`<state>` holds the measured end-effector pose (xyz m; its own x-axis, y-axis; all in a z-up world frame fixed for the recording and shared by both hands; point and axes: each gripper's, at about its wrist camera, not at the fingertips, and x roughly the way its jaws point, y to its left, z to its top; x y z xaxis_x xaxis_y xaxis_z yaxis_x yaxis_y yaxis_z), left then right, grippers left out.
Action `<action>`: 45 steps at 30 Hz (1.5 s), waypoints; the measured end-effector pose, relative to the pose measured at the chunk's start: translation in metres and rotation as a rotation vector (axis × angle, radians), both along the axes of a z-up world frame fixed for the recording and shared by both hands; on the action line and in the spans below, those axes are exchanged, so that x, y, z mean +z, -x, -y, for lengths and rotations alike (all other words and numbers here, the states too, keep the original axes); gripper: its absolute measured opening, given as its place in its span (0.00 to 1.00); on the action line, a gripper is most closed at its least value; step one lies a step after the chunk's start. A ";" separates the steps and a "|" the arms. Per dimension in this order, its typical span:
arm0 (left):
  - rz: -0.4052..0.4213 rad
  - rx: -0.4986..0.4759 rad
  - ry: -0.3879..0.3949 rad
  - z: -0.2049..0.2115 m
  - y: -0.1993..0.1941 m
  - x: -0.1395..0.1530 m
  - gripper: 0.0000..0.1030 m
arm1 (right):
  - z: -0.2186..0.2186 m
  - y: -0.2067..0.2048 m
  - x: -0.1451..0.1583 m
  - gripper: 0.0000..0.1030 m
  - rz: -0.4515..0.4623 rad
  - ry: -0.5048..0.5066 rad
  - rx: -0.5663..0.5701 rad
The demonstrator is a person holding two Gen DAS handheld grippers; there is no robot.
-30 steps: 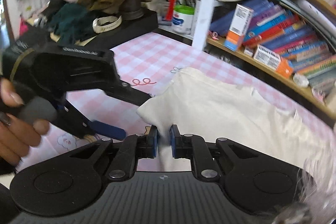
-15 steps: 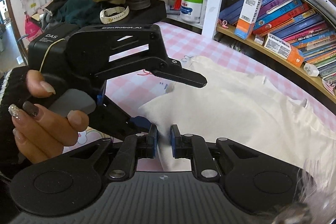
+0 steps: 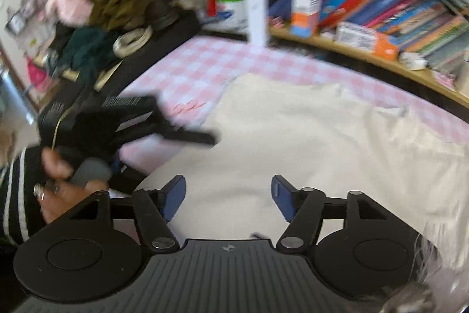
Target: Fold clothes
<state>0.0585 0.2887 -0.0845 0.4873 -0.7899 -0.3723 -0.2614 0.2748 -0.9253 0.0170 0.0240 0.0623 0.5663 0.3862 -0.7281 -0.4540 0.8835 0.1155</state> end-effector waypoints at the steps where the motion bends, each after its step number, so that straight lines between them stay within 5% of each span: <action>1: 0.005 0.001 -0.012 0.001 0.001 0.001 0.70 | 0.007 -0.007 0.004 0.65 0.005 0.002 -0.028; 8: 0.015 0.023 -0.169 0.008 0.010 0.008 0.29 | 0.008 -0.077 0.004 0.76 -0.064 0.064 -0.132; 10: 0.028 0.032 -0.218 0.010 0.013 0.011 0.05 | -0.003 -0.095 -0.004 0.78 -0.109 0.047 -0.121; 12: 0.069 0.030 -0.268 0.012 0.017 0.018 0.05 | -0.018 -0.110 -0.011 0.79 -0.143 0.050 -0.111; 18: 0.259 -0.032 -0.407 0.033 0.018 0.056 0.05 | -0.090 -0.149 -0.027 0.77 -0.156 0.336 -0.038; 24: 0.366 -0.094 -0.500 0.054 0.016 0.076 0.05 | -0.142 -0.185 -0.039 0.75 -0.253 0.439 0.016; 28: 0.382 -0.102 -0.517 0.060 0.012 0.080 0.05 | -0.174 -0.190 -0.058 0.63 -0.276 0.558 0.081; 36: 0.388 -0.115 -0.526 0.062 0.011 0.081 0.05 | -0.186 -0.190 -0.080 0.43 -0.303 0.613 0.094; 41: 0.406 -0.131 -0.538 0.064 0.011 0.084 0.05 | -0.178 -0.191 -0.079 0.09 -0.305 0.596 0.078; 45: 0.451 -0.148 -0.552 0.067 0.013 0.093 0.05 | -0.167 -0.190 -0.064 0.07 -0.286 0.550 0.079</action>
